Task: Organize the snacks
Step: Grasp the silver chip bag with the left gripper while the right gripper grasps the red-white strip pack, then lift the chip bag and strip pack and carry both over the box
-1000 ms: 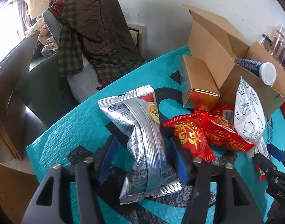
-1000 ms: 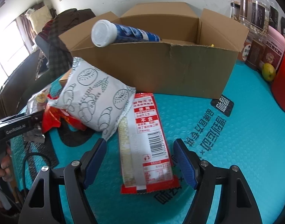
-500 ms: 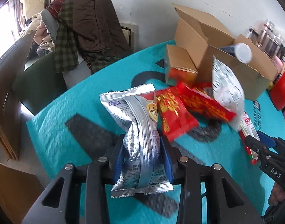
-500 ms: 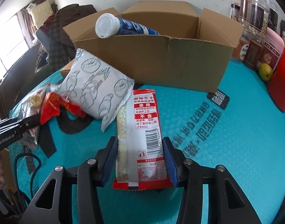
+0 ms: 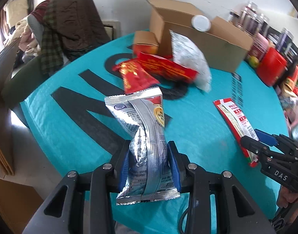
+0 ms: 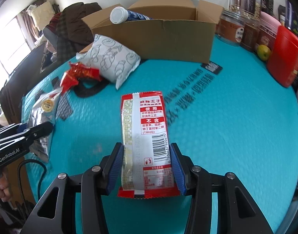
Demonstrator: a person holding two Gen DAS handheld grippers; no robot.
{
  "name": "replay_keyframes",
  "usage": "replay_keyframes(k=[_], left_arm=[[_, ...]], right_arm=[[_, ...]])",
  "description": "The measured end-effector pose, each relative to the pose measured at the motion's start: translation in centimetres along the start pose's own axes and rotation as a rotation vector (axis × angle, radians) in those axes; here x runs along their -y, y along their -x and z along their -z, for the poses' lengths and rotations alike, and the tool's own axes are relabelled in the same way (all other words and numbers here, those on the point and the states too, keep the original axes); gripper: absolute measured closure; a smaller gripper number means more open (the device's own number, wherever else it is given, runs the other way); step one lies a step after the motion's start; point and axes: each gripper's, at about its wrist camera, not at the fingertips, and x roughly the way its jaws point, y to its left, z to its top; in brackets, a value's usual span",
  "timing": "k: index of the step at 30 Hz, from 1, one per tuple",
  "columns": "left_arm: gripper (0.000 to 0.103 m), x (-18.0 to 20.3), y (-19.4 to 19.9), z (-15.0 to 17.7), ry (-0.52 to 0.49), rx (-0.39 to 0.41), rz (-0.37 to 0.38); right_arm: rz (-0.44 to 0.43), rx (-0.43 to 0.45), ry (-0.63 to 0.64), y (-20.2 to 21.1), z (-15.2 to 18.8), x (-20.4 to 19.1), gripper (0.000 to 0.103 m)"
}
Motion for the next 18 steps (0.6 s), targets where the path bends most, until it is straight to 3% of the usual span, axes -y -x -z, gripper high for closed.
replay_keyframes(k=[6, 10, 15, 18], left_arm=[[0.067, 1.5, 0.3, 0.9, -0.037, -0.022, 0.031], [0.066, 1.4, -0.5, 0.7, -0.009, -0.044, 0.026], [0.066, 2.2, -1.2, 0.1, -0.043, -0.047, -0.018], [0.066, 2.6, -1.6, -0.1, -0.068, -0.038, -0.048]], right_arm=[[-0.001, -0.011, -0.002, 1.0, 1.7, -0.2, 0.055], [0.000, -0.006, 0.014, 1.0, 1.8, -0.6, 0.052], [-0.010, -0.007, 0.034, 0.3, 1.2, -0.9, 0.035], [0.007, -0.003, 0.056, -0.3, 0.7, -1.4, 0.031]])
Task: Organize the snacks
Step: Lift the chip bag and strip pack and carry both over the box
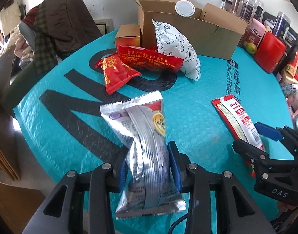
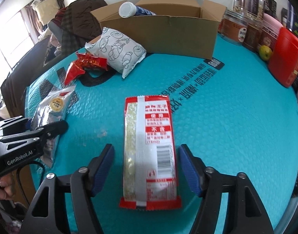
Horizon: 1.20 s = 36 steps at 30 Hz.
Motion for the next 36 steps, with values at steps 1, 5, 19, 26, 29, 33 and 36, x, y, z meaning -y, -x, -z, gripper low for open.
replay_keyframes(k=[1, 5, 19, 26, 29, 33, 36], left_arm=[[0.066, 0.1, -0.1, -0.1, -0.007, 0.003, -0.009], [0.065, 0.0, -0.1, -0.1, -0.003, 0.024, -0.006], [0.070, -0.6, 0.7, 0.5, 0.008, 0.035, 0.048], [0.070, 0.0, 2.1, 0.6, -0.006, 0.060, 0.064], [0.070, 0.2, 2.9, 0.6, -0.017, 0.076, 0.073], [0.070, 0.4, 4.3, 0.3, -0.032, 0.110, 0.083], [0.070, 0.7, 5.3, 0.0, -0.041, 0.137, 0.092]], right_arm=[[0.012, 0.003, 0.009, -0.1, -0.1, -0.2, 0.031], [0.048, 0.018, 0.028, -0.3, 0.0, -0.5, 0.034], [0.005, 0.050, -0.020, 0.8, 0.6, 0.3, 0.059], [-0.049, 0.072, -0.051, 2.2, 0.9, 0.4, 0.059], [-0.068, 0.089, -0.059, 3.0, 0.9, 0.3, 0.059], [-0.085, 0.118, -0.067, 4.3, 1.0, 0.2, 0.059], [-0.099, 0.139, -0.072, 5.3, 0.9, 0.2, 0.059]])
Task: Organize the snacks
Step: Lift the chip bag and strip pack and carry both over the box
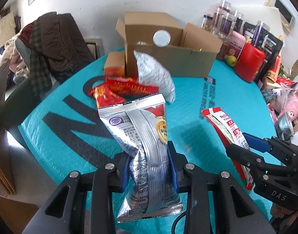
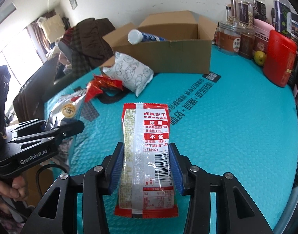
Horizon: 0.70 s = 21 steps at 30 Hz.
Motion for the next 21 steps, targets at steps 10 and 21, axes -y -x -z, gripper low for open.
replay_keyframes(k=[10, 21], left_arm=[[0.070, 0.8, 3.1, -3.5, -0.009, 0.127, 0.024], [0.070, 1.3, 5.7, -8.5, -0.024, 0.268, 0.045]], right_arm=[[-0.013, 0.118, 0.008, 3.8, -2.3, -0.1, 0.059], [0.002, 0.239, 0.049, 6.8, -6.8, 0.5, 0.059]])
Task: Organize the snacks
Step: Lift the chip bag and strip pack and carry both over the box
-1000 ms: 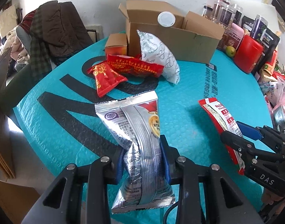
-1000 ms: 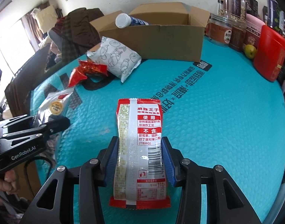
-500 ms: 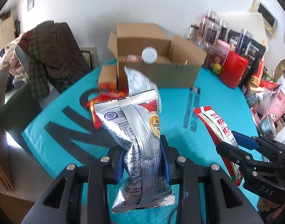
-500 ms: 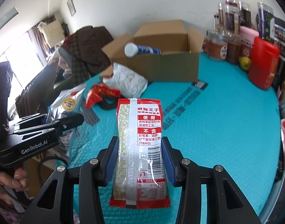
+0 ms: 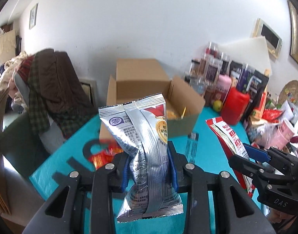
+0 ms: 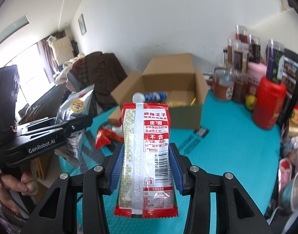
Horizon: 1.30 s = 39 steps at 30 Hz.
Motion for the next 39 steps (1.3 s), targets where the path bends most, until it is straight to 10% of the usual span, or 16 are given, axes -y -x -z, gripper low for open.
replay_keyframes(k=[20, 39], left_arm=[[0.070, 1.2, -3.9, -9.3, -0.027, 0.148, 0.043], [0.070, -0.4, -15.2, -14.6, -0.010, 0.073, 0.056]], right_arm=[[0.038, 0.146, 0.057, -1.4, -9.8, 2.6, 0.059], [0.074, 0.134, 0.046, -10.6, -15.3, 6.4, 0.059]])
